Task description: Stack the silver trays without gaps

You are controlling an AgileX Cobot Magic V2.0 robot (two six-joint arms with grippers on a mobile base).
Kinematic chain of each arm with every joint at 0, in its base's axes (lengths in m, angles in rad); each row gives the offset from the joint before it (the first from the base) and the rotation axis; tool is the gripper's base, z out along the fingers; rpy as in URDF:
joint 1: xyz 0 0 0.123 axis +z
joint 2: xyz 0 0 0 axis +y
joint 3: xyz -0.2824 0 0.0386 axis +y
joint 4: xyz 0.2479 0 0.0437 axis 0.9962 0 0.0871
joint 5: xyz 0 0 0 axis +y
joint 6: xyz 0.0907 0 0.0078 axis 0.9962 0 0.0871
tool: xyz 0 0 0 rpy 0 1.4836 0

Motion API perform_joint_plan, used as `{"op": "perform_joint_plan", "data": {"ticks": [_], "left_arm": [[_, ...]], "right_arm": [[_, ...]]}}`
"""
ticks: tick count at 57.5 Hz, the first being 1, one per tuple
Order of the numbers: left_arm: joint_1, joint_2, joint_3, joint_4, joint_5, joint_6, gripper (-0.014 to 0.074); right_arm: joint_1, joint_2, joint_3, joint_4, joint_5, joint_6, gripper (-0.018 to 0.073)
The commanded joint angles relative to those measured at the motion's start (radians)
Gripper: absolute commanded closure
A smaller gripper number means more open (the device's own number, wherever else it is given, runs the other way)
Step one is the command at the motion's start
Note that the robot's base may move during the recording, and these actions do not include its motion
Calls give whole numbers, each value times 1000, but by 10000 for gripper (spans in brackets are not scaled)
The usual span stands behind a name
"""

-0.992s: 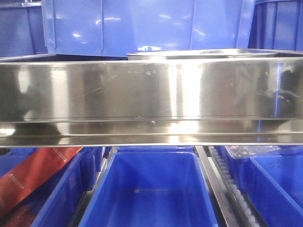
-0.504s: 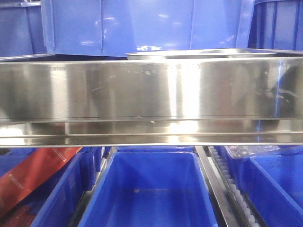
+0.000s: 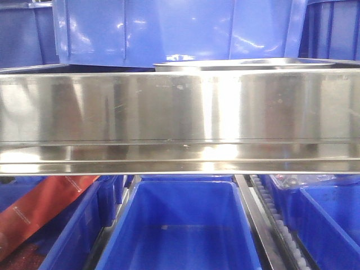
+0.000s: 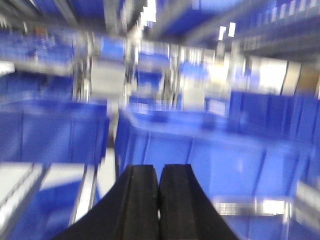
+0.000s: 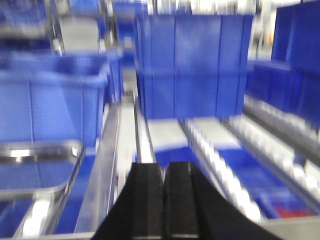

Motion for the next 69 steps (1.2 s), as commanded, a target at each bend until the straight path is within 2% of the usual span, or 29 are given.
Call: {"op": "perform_joint_plan", "data": {"ticks": [1,13,23,28,33,42,47,56,69], "left_arm": [[-5,117,-84,-31,120,20,613],[-5,423,-329,-46,294,22,613],[-33,686,-497,-61,385,22,613],[-104,804,-552,-53,390,20,615],[-204,911,-585,-25,378,-13,615],[-396,1114,-690,200,371,-201,615],[-468,1235,-778,247,379,-254,615],[-522,1418,-939,247,396,-312,615],[-527,1571,-1096,247,480,-323,585]], "right_arm": [[6,127,-107,0,103,-1,637],[30,417,-286,59,262,-1,637],[30,673,-421,207,339,-48,637],[38,775,-475,236,340,-79,637],[65,879,-523,236,339,-79,637],[143,1080,-622,196,342,-83,637],[189,1184,-672,175,340,-83,637],[246,1326,-726,175,310,-81,636],[262,1434,-729,175,268,-81,619]]}}
